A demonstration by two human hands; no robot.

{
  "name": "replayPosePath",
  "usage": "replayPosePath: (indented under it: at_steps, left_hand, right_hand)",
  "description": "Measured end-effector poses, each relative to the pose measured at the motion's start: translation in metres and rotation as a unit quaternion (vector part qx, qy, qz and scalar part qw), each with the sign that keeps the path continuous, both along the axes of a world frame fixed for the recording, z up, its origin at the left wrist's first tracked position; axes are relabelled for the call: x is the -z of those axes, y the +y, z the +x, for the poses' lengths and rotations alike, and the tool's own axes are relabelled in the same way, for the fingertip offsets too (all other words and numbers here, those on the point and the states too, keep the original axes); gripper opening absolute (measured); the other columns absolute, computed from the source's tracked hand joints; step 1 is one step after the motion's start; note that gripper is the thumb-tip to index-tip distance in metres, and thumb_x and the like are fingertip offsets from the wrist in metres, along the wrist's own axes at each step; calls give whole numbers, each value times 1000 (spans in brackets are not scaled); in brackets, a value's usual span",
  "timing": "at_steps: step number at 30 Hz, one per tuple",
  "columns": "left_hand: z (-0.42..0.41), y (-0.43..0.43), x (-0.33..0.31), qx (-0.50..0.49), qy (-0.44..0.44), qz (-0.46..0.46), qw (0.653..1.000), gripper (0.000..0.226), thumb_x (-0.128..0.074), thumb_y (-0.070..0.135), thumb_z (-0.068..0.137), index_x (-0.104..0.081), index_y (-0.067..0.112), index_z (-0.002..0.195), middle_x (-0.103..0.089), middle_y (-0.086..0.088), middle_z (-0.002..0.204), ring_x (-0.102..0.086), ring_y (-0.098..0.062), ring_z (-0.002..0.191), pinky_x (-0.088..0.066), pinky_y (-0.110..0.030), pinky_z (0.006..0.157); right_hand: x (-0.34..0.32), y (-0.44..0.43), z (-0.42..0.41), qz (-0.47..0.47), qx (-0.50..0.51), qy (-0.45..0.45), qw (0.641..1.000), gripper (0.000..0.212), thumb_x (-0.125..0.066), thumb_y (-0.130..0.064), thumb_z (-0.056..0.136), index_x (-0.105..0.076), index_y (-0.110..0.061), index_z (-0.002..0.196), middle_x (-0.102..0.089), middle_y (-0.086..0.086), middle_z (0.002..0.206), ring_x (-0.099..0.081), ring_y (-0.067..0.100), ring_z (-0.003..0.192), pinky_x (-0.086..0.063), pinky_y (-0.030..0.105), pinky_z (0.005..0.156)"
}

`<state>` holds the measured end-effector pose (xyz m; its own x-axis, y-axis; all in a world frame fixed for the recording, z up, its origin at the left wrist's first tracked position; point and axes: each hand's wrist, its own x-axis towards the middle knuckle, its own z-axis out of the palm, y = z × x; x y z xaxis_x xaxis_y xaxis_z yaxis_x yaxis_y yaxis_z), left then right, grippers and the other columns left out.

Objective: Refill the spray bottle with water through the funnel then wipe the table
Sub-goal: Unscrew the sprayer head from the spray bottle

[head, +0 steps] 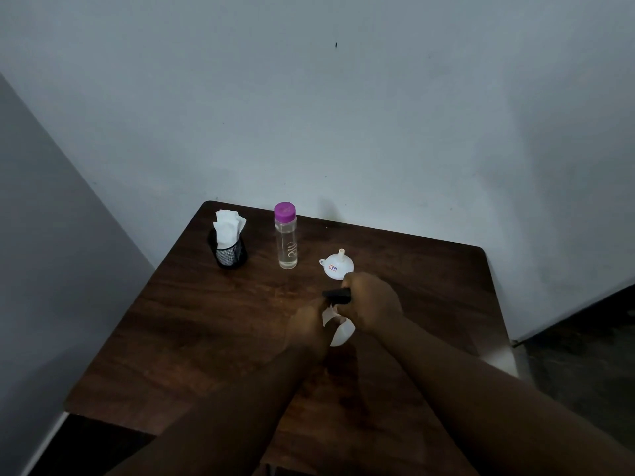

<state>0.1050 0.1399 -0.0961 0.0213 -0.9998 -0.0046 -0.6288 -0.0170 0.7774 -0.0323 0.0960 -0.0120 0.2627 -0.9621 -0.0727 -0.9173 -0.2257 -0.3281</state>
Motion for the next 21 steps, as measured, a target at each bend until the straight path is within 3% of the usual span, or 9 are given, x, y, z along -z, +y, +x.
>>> replayPosePath:
  at_steps: [4,7,10,14,17,21]
  left_hand:
    - [1,0,2,5,6,3,1000,46,-68,41,94,-62,17,132,-68,-2,130,-63,-18,119,-46,-26,97]
    - [1,-1,3,11,19,-8,1000,42,-68,39,94,-63,19,131,-69,-1,128,-64,-18,117,-49,-32,99]
    - [-1,-1,7,10,30,-17,999,45,-71,35,92,-60,20,133,-67,1,128,-62,-15,117,-46,-28,99]
    - [-5,0,6,1,107,-36,994,37,-69,38,92,-59,32,127,-66,19,115,-60,2,111,-47,-23,97]
    - [-11,3,3,-32,138,-38,989,31,-68,26,95,-57,49,114,-64,34,104,-57,18,106,-47,-17,95]
    - [-16,5,1,-41,178,-36,983,33,-70,26,94,-58,52,109,-64,44,105,-60,16,104,-46,-8,87]
  right_hand:
    - [-5,-4,-6,19,-12,-5,1000,19,-78,-29,76,-68,-27,93,-68,-5,90,-64,16,88,-54,32,75]
    - [-3,-2,-13,55,7,-56,997,35,-83,-38,68,-65,-27,96,-67,-7,93,-62,14,87,-53,35,75]
    - [3,3,-12,63,29,-90,993,30,-77,-42,76,-63,-25,97,-66,-7,92,-62,15,87,-53,37,77]
    - [7,4,-11,61,39,-102,992,23,-77,-38,78,-62,-28,93,-65,-9,88,-62,13,84,-53,38,77]
    - [7,4,-12,67,39,-106,991,22,-78,-35,77,-62,-29,90,-66,-8,89,-63,14,84,-53,36,75]
    - [8,6,-12,70,34,-105,991,23,-77,-34,78,-59,-30,91,-66,-8,91,-62,14,85,-54,39,76]
